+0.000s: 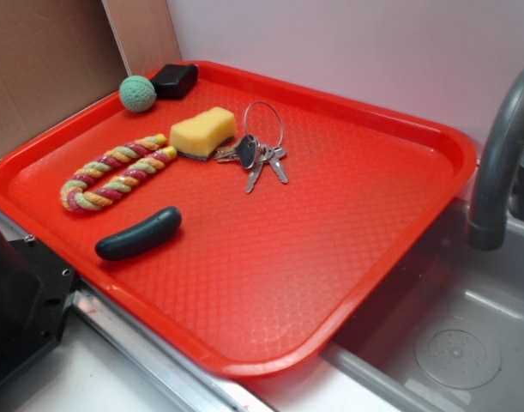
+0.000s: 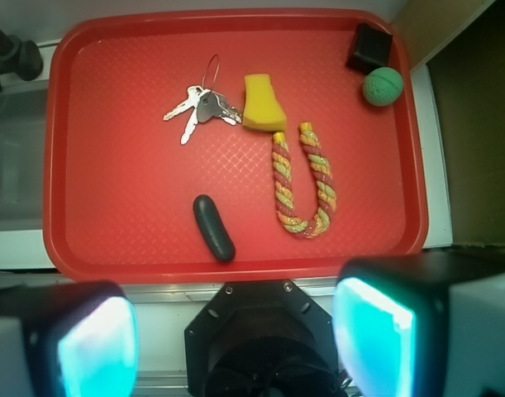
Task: Grab the silver keys.
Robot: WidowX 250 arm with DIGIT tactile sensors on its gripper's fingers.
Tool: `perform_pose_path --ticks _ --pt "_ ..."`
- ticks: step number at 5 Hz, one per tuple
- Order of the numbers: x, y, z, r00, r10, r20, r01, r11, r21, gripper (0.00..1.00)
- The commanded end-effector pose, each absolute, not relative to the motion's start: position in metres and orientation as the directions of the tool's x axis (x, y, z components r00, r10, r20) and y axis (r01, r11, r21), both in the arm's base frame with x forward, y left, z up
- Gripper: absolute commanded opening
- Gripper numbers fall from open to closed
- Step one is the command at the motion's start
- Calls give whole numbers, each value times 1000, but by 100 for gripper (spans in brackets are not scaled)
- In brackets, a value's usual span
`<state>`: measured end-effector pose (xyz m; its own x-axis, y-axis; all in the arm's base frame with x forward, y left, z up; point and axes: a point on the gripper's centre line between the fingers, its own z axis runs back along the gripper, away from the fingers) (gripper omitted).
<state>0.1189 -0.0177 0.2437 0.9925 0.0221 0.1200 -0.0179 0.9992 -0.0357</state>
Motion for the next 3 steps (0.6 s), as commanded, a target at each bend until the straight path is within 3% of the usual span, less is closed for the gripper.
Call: perform_pose_path --ticks 1,2,3 --pt "119 -18 244 993 22 120 -18 999 -36 100" --pt "149 -3 216 965 155 210 -136 985 -105 100" --pt "179 5 200 915 291 278 -220 940 -260 100"
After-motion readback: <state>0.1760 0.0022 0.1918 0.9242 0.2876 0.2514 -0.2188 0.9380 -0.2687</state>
